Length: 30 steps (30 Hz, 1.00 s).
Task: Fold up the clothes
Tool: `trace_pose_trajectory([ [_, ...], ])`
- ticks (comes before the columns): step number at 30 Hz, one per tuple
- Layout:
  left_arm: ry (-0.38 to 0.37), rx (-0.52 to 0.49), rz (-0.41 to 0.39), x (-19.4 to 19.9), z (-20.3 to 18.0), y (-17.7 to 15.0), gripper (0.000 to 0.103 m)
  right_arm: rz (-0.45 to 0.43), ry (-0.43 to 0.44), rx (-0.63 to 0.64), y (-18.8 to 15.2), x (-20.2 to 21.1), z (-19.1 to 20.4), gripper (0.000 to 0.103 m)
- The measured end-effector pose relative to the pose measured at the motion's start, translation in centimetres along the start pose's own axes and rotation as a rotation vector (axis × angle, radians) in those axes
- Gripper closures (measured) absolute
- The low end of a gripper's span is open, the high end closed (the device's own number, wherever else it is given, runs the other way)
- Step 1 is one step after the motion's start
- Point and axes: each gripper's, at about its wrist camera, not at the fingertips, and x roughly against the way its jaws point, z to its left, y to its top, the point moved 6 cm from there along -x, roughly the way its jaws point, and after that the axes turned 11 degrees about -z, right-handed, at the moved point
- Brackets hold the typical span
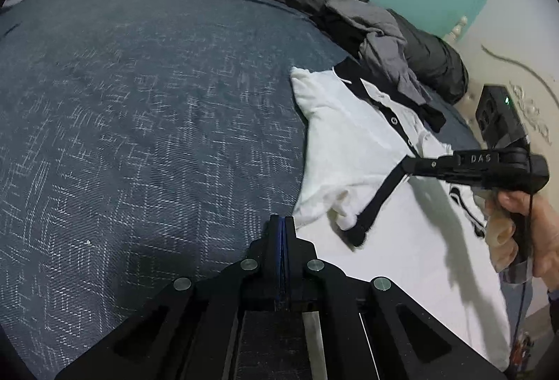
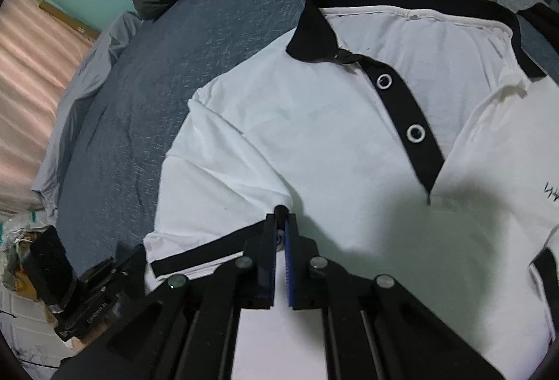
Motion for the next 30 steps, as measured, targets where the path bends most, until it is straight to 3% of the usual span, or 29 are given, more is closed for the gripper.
trace_pose_trajectory([
  [4,0.001,0.002,-0.035,0.7,-0.3,0.9,0.103,0.034,-0.009,-0.004,0.0,-0.5,-0.2,0.099],
  [8,-0.024,-0.021,-0.063,1.6,-1.9,1.6,0.103,-0.01,0.008,-0.042,1.0,0.3,-0.3,0.098],
  [15,-0.127,0.043,0.046,-0.2,-4.8,-0.3,0.102,-0.007,0.014,-0.048,1.2,0.3,0.1,0.098],
  [23,-0.157,0.189,0.086,-2.2,-3.4,-1.4,0.101,0.002,0.022,-0.014,1.1,0.4,1.0,0.097],
  [30,-0.144,0.183,0.095,-1.9,-3.6,-1.2,0.102,0.005,0.019,-0.008,1.1,0.6,1.1,0.097],
])
